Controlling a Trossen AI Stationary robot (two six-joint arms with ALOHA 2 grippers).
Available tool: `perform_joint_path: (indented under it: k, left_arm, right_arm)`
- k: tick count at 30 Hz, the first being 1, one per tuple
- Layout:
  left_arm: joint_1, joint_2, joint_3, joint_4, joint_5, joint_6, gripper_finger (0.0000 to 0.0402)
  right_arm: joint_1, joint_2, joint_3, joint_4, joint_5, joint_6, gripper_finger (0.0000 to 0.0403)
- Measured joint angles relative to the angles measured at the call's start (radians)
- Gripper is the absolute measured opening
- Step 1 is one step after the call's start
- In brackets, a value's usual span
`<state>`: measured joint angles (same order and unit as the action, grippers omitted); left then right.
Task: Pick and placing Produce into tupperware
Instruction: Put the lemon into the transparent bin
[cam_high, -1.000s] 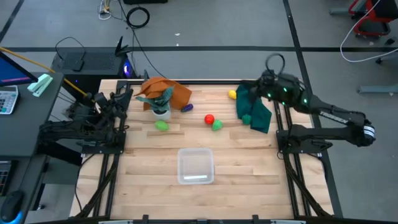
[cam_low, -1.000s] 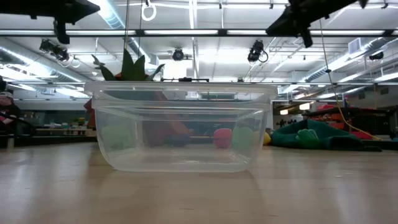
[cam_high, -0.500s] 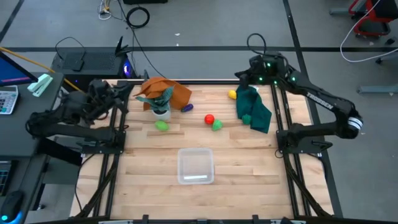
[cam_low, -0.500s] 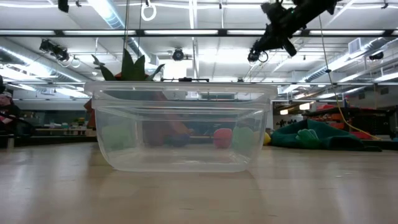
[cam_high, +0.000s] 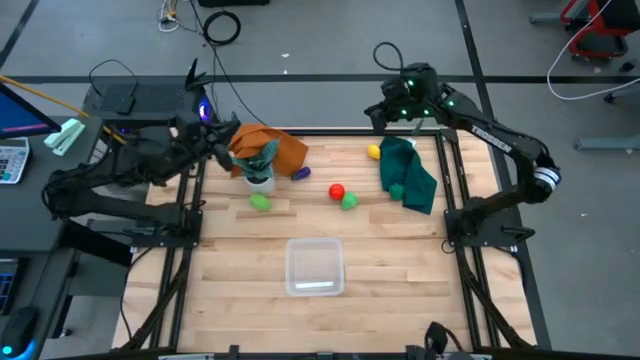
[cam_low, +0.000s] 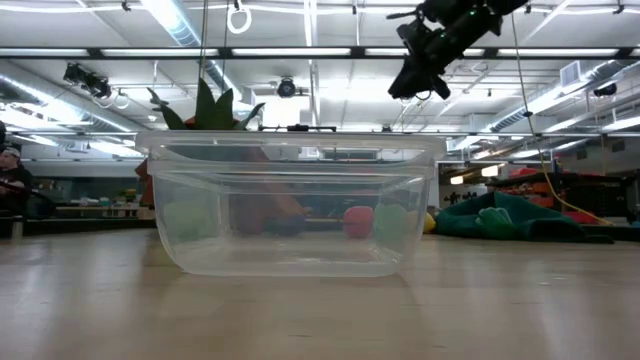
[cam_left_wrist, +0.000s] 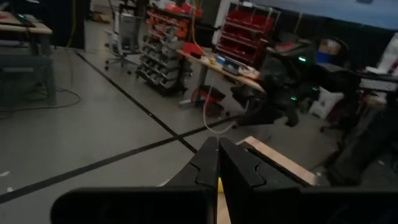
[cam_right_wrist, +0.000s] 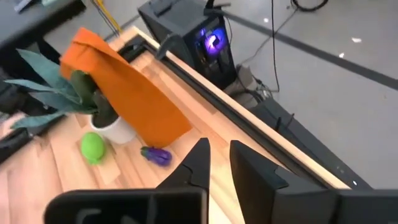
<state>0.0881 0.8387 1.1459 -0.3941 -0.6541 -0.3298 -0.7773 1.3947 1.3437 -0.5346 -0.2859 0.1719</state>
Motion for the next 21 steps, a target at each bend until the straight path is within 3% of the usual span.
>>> perform_joint_path:
  k: [7,13,21]
  left_arm:
    - [0.016,0.108,0.082,-0.050,0.057,0.001,0.0026]
    - [0.016,0.147,0.094,-0.053,0.062,-0.003,0.0016]
    - [0.014,0.162,0.094,-0.054,0.086,-0.027,0.0020]
  right_arm:
    - [-0.001,0.133,0.147,-0.165,0.047,-0.057,0.0057]
    - [0.001,0.212,0.164,-0.232,0.083,-0.099,0.0089]
    - [0.001,0.321,0.164,-0.275,0.139,-0.119,0.0179]
